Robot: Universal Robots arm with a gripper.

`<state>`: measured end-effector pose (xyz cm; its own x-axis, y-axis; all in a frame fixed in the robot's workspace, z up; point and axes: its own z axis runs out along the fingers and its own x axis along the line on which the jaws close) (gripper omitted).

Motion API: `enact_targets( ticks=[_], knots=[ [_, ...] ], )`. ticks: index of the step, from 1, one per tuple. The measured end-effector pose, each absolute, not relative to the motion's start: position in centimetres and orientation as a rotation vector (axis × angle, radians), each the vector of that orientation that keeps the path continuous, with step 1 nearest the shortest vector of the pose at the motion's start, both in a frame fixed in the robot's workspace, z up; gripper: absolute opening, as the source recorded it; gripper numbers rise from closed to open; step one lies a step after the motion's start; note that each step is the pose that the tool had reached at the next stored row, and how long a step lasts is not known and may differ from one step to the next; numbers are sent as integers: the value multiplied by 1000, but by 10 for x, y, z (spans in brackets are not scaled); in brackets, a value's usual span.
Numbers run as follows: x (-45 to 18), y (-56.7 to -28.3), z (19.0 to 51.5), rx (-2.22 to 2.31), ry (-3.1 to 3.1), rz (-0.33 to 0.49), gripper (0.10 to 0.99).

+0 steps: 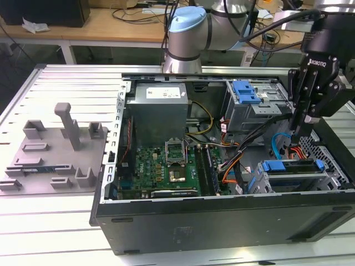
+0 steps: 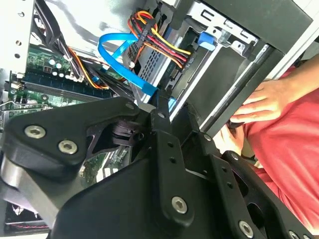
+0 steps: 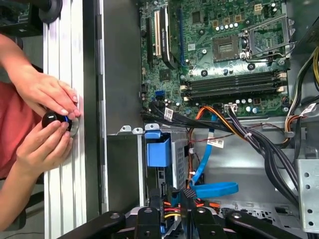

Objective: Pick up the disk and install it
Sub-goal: 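Insert the second disk wire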

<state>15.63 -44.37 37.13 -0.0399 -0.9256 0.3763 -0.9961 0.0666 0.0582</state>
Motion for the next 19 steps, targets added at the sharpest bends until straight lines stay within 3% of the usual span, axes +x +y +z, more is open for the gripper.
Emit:
enact_targets(
  ticks=[19],
  knots=[
    [156,-447,360,1924,-2037,316,302]
  ],
)
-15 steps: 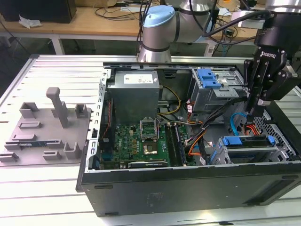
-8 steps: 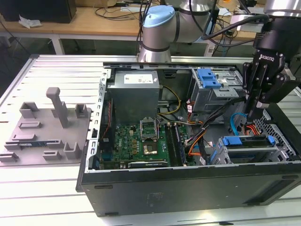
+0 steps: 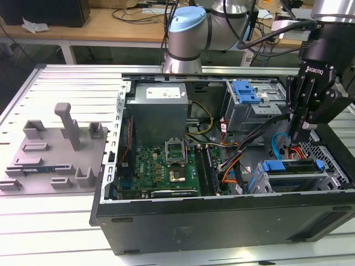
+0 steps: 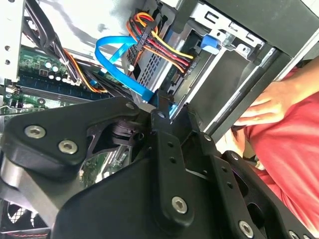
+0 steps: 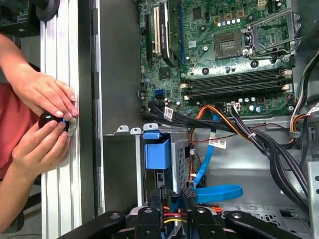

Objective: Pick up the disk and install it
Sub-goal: 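Insert the second disk wire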

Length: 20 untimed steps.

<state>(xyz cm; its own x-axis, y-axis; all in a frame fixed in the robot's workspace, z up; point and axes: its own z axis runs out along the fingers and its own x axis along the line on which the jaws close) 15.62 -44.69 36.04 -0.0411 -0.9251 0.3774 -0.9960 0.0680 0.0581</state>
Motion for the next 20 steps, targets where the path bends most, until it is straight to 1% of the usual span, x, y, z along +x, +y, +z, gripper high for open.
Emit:
enact_targets(
  ticks=[1,3,9,17,20],
  knots=[
    [156,-447,359,1924,-2037,316,290],
    [156,-447,359,1921,-2039,315,161],
    [151,-451,358,1925,-2049,323,161],
    [149,-461,358,1977,-2141,370,161],
    [142,-464,358,1996,-2164,342,161]
  ],
)
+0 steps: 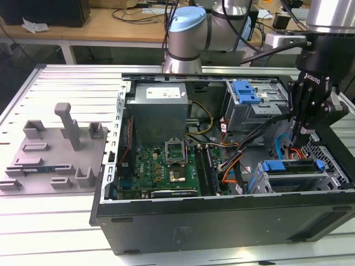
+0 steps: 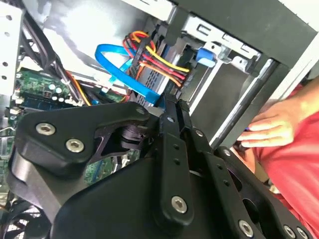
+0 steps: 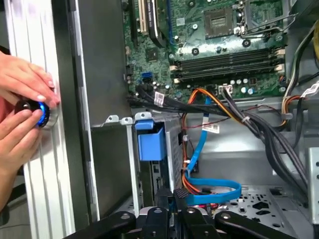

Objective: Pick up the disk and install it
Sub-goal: 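Insert the second disk wire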

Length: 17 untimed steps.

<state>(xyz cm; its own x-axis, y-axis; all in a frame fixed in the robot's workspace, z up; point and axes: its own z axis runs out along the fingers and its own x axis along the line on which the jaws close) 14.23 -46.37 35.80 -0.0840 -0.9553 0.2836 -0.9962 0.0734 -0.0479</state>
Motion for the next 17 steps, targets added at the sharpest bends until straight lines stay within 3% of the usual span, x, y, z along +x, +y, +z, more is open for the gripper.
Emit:
enact_targets(
  ticks=[9,17],
  knots=[
    [136,-474,358,2069,-2260,260,161],
    [134,-499,358,2096,-2292,199,161]
  ],
)
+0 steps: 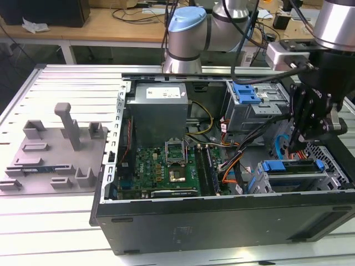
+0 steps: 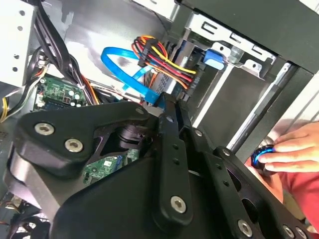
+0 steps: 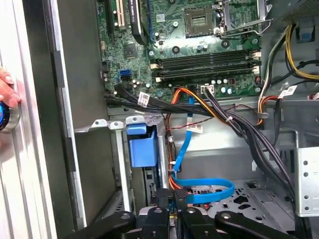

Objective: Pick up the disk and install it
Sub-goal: 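Insert the second disk wire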

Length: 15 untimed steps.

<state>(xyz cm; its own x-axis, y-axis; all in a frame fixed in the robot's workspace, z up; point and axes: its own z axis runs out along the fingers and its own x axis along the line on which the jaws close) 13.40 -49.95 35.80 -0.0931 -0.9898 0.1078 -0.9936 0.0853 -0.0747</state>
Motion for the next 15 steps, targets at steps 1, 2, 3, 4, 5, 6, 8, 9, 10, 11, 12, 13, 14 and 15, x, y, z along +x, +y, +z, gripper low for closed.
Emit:
enact_targets(
  ticks=[1,2,3,4,5,6,8,9,10,11,12,13,14,15],
  knots=[
    [134,-504,358,2102,-2301,184,161],
    [134,-506,358,2107,-2307,173,161],
    [134,-509,358,2112,-2313,159,161],
    [134,-512,358,2119,-2322,143,161],
    [134,-514,358,2124,-2328,130,161],
    [134,-518,358,2132,-2338,110,161],
    [133,-524,358,2145,-2356,73,161],
    [132,-527,358,2151,-2363,59,161],
    [132,-529,358,2154,-2366,51,161],
    [132,-530,358,2154,-2366,51,161],
    [132,-530,358,2154,-2366,51,161],
    [132,-530,358,2154,-2366,51,161],
    [132,-530,358,2154,-2366,51,161],
    [132,-530,358,2154,-2366,51,161]
  ],
)
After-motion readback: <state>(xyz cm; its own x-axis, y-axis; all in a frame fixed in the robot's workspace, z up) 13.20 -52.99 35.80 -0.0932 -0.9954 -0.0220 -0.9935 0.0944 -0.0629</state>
